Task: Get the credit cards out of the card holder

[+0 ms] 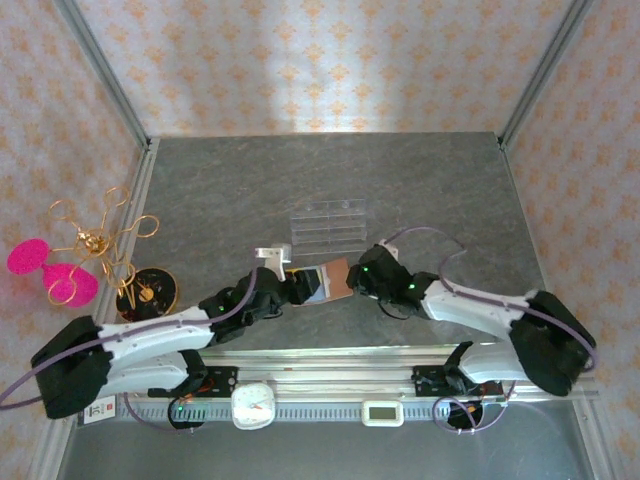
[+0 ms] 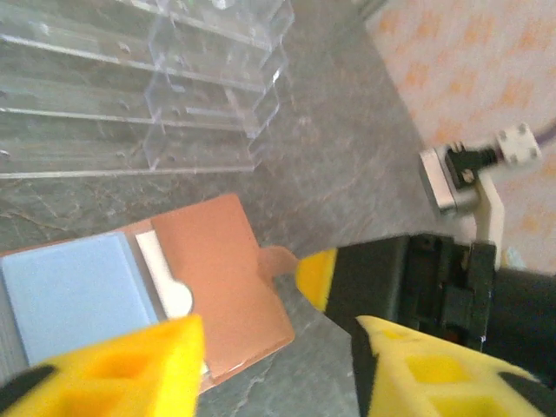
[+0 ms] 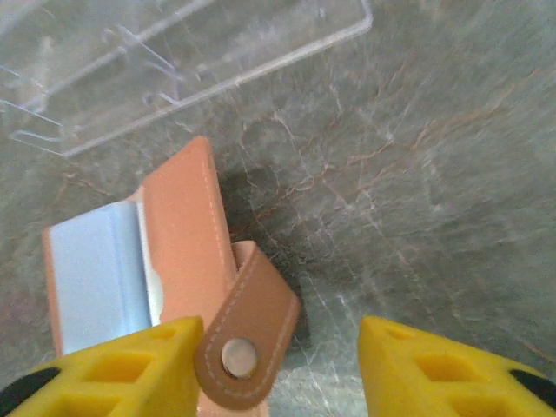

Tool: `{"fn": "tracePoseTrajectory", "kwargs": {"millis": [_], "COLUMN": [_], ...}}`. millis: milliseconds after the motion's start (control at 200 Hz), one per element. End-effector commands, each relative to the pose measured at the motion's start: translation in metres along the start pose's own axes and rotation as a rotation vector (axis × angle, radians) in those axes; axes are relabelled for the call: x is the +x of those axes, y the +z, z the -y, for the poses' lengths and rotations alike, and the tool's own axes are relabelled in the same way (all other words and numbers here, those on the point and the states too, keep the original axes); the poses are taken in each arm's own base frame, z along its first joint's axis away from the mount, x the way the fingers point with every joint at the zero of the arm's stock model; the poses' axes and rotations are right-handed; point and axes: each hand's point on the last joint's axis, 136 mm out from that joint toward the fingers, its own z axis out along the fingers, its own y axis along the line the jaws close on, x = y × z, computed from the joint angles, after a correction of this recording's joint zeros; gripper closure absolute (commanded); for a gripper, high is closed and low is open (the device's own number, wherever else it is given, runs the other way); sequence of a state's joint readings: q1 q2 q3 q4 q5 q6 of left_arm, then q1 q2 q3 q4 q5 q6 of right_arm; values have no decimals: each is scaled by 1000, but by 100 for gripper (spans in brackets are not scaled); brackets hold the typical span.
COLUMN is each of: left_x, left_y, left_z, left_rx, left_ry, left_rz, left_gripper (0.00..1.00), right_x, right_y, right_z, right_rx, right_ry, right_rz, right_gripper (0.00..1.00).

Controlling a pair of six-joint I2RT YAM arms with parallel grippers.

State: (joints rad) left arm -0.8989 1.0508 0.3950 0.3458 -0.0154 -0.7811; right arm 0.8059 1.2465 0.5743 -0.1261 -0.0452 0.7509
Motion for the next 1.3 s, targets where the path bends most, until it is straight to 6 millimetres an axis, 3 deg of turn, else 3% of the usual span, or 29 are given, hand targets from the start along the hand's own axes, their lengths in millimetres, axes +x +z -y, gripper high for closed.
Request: {"fn": "tracePoseTrajectory", "kwargs": {"millis": [0,100,260,345,461,561,621,751,1146,1296], "left_x": [-17,-34,-54,-60,-64,-65,-64,-59,-51,-47], "left_y": [-18,-32,-48,-55,-63,-68,-70,-71,-62,-58], "left_z": [-23,-19,-17,-17,-18,-19,-21,-25,-29,-31], "left_rx": [-116,-116,-146,-156,-157,-153,-154,-155,-158,-163], "left_ry": [44,58,77,81,66,56,51,46,55,59], "left_rz": [84,150,208,225,241,248,247,239,214,202], "left_gripper": [41,33,30,29,29,29,29,29,29,29], "right_x": [-18,-30,-31,-20,-6,1,6,14,39,53], "right_y": [-30,-58,-77,-69,-30,4,26,52,70,81], "right_z": [16,-2,-64,-102,-129,-128,-118,-102,-95,-83], "right_rx": [89,0,-133,-182,-171,-109,-49,41,50,87], "right_ry": [-6,-30,-162,-255,-341,-380,-396,-443,-491,-526], "right_rz": [78,121,125,88,22,-9,-35,-41,-74,-114], "right_gripper": [46,30,30,30,30,29,29,28,20,20]}}
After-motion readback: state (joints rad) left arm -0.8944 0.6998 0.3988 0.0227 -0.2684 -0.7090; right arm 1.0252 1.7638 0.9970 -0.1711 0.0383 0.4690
